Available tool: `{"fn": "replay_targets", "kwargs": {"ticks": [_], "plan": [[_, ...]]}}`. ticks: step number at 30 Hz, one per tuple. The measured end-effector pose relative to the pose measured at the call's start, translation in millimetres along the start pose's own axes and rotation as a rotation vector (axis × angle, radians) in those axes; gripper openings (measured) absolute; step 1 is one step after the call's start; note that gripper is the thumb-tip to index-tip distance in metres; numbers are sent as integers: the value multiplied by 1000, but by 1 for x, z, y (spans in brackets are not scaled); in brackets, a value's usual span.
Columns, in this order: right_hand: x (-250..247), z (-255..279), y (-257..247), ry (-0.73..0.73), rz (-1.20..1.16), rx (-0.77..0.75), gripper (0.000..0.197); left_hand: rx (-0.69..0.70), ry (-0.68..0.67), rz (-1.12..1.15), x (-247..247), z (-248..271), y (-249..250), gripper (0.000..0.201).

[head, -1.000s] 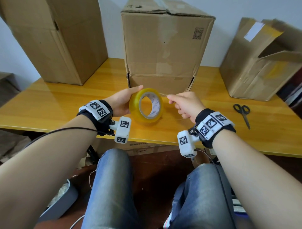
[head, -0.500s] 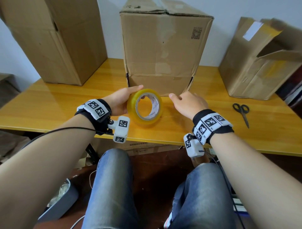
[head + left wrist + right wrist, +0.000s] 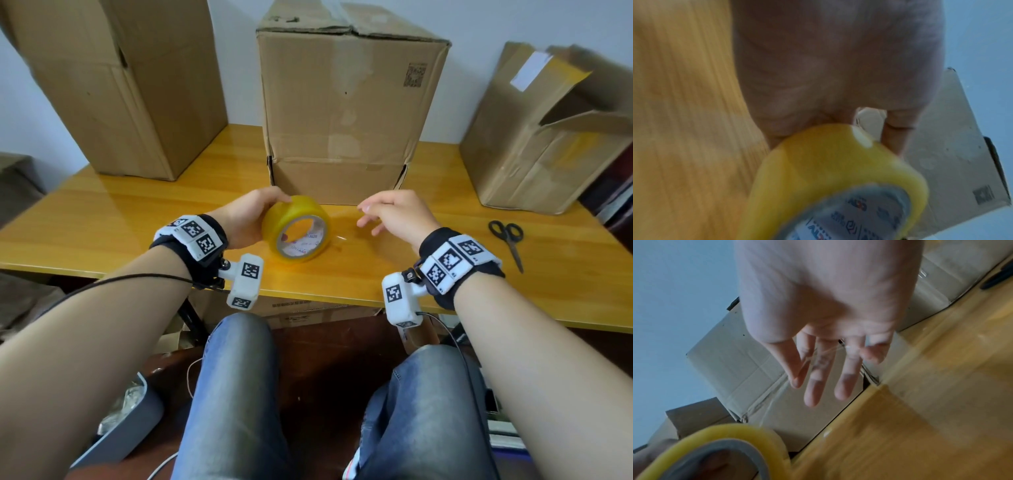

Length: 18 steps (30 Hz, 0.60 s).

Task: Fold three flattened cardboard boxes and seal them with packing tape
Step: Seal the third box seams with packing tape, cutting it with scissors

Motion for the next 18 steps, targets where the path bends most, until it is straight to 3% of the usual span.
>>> {"fn": "replay_targets", "kwargs": {"ticks": [6, 10, 13, 15, 18], "plan": [[2, 5, -15, -20, -202, 103, 18, 62, 81, -222, -1, -9, -2, 33], [-3, 0, -10, 103, -241, 171, 14, 39, 20, -127, -5, -12, -4, 46], [-7, -2, 1, 126, -262, 275, 13, 25, -8, -72, -5, -8, -5, 30], [-8, -1, 6, 144, -286, 312, 13, 14, 9, -41, -4, -8, -6, 24], [-7, 2, 4, 154, -324, 294, 13, 16, 87, -50, -2, -10, -8, 32]]}}
Point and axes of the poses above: each hand's wrist, its own z-axis away from the middle knuckle, its own x-axis out of the palm, y = z × x, the point moved 2 cm from there along -z, towards the middle knuckle, and after that the axes turned 12 degrees about y, right-handed, at the moved point
